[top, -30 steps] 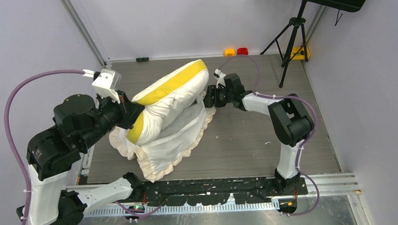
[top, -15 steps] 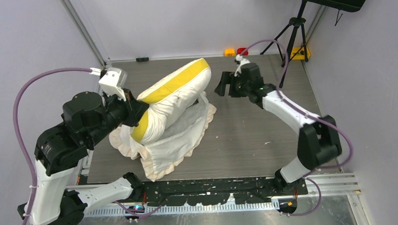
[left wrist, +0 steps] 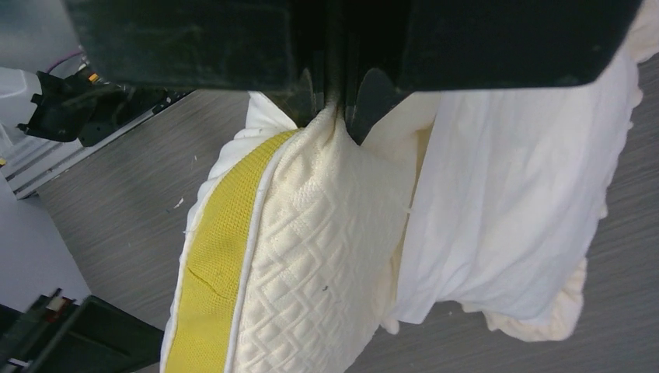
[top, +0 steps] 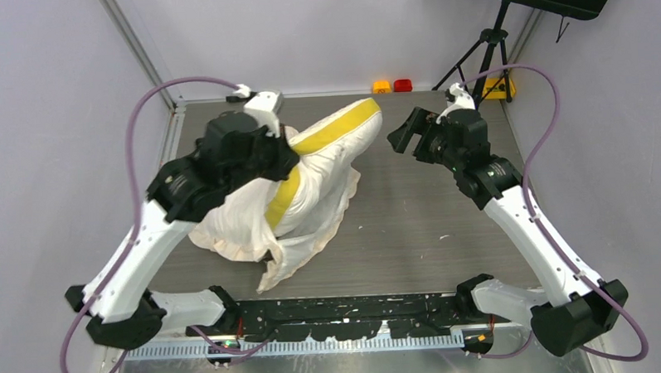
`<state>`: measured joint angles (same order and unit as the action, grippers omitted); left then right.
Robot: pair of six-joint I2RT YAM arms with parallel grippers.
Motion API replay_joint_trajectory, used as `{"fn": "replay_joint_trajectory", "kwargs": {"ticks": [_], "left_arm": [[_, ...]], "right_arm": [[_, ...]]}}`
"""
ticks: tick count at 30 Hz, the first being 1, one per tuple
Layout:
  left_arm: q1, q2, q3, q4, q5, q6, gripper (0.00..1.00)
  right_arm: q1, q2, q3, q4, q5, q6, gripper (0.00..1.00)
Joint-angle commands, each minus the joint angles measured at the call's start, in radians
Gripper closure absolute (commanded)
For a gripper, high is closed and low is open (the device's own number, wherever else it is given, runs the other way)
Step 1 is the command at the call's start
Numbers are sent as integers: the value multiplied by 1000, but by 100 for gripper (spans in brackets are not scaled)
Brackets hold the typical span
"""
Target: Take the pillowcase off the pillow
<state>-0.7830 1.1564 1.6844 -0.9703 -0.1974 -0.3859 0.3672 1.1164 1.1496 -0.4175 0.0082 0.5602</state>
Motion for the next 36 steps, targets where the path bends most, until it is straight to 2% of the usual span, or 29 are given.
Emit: {"fn": "replay_joint_trajectory", "kwargs": {"ticks": [1, 2, 3, 4, 5, 6, 8, 11, 14, 18, 20, 23, 24, 26, 27, 29, 30, 32, 34, 36], "left_arm": [[6, 105, 51, 159, 57, -41, 88], [6, 129, 54, 154, 98, -44, 68], [7, 154, 59, 137, 139, -45, 42], [7, 182, 69, 102, 165, -50, 20], [7, 216, 86, 62, 177, -52, 11], [6, 233, 94, 16, 175, -51, 6], [7, 232, 62, -35, 133, -35, 2], [27, 171, -53, -22, 57, -35, 0], [81, 130, -141, -12, 53, -53, 0], [92, 143, -160, -36, 68, -56, 0], [93, 140, -176, 7, 209, -46, 0], [94, 124, -230, 187, 636, -108, 0], [93, 126, -259, 298, 786, -169, 0], [94, 145, -334, 567, 1055, -404, 0], [94, 154, -361, 742, 1134, -512, 0], [94, 163, -370, 850, 1174, -602, 0], [94, 162, -348, 819, 1170, -580, 0], [98, 160, -265, 629, 1102, -460, 0], [101, 165, -146, 384, 943, -292, 0], [100, 176, -69, 174, 706, -171, 0]], "right_arm": [[2, -91, -9, -77, 122, 41, 8], [2, -108, -7, -96, 132, 42, 7], [2, -123, -7, -116, 140, 44, 6], [2, -138, -7, -136, 146, 47, 6], [2, -155, -9, -156, 147, 52, 5], [1, -166, -12, -176, 146, 55, 5], [1, -185, -23, -209, 130, 55, 5], [2, -211, -37, -253, 109, 49, 5], [2, -216, -39, -296, 75, 38, 5], [2, -204, -27, -341, 38, 44, 5], [2, -207, -26, -339, 28, 45, 5], [2, -201, -23, -329, -11, 50, 5], [2, -188, -18, -328, -39, 50, 5], [1, -171, -11, -327, -78, 56, 5], [2, -165, -9, -326, -92, 58, 5], [2, -167, -8, -322, -93, 60, 5], [2, -172, -8, -322, -89, 61, 5], [1, -184, -5, -323, -86, 58, 5], [2, -190, 3, -331, -98, 50, 5], [2, -183, 11, -351, -110, 43, 5]]}}
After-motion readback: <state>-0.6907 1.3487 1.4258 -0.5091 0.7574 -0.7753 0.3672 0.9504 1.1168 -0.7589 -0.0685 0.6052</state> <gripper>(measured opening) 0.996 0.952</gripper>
